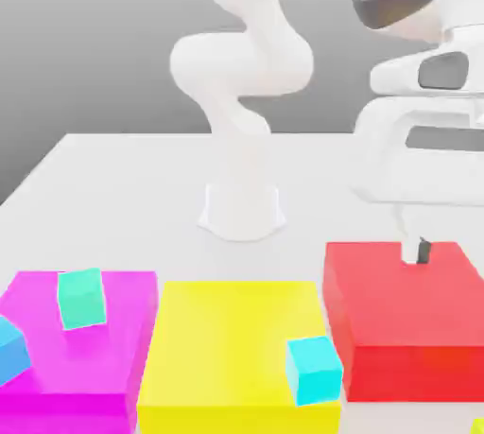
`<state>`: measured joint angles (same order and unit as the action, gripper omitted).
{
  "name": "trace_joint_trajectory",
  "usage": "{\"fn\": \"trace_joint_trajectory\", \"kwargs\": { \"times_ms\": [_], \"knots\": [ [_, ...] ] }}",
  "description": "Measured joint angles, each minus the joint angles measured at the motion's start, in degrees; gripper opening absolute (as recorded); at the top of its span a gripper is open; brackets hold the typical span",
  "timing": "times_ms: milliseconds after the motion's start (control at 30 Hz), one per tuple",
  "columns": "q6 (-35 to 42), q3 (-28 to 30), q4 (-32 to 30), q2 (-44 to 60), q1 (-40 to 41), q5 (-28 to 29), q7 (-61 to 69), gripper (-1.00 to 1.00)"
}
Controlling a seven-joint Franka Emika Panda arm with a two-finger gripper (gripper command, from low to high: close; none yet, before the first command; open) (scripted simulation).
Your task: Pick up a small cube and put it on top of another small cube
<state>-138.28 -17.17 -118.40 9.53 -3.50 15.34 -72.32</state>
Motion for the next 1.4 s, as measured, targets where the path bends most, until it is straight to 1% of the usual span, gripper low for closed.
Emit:
{"fn": "trace_joint_trajectory", "kwargs": {
  "times_ms": [167,333,467,500,700,833,900,1067,1300,1400],
  "knots": [
    [-1.54,-0.45,2.41,9.95,-3.12,1.08,-3.79,0.00],
    [-3.39,-1.01,4.71,19.46,-6.31,0.57,-6.59,0.00],
    [-8.28,0.96,6.72,27.63,-8.69,2.53,-8.68,0.00],
    [-9.30,1.48,7.06,29.04,-9.12,3.02,-9.03,-1.00],
    [-9.93,1.76,7.23,29.75,-9.36,3.04,-9.04,-1.00],
    [-5.52,-0.26,5.79,23.88,-7.89,0.65,-7.48,-1.00],
    [-3.57,0.42,5.02,21.94,-5.40,-0.19,-5.29,-1.00],
    [-1.21,4.90,-1.41,13.46,2.03,-2.79,-4.10,-1.00],
    [1.34,13.12,-12.02,-0.41,11.67,-7.49,-3.54,-1.00],
    [2.48,16.87,-16.99,-7.06,18.11,-9.61,-3.40,-1.00]
  ]
}}
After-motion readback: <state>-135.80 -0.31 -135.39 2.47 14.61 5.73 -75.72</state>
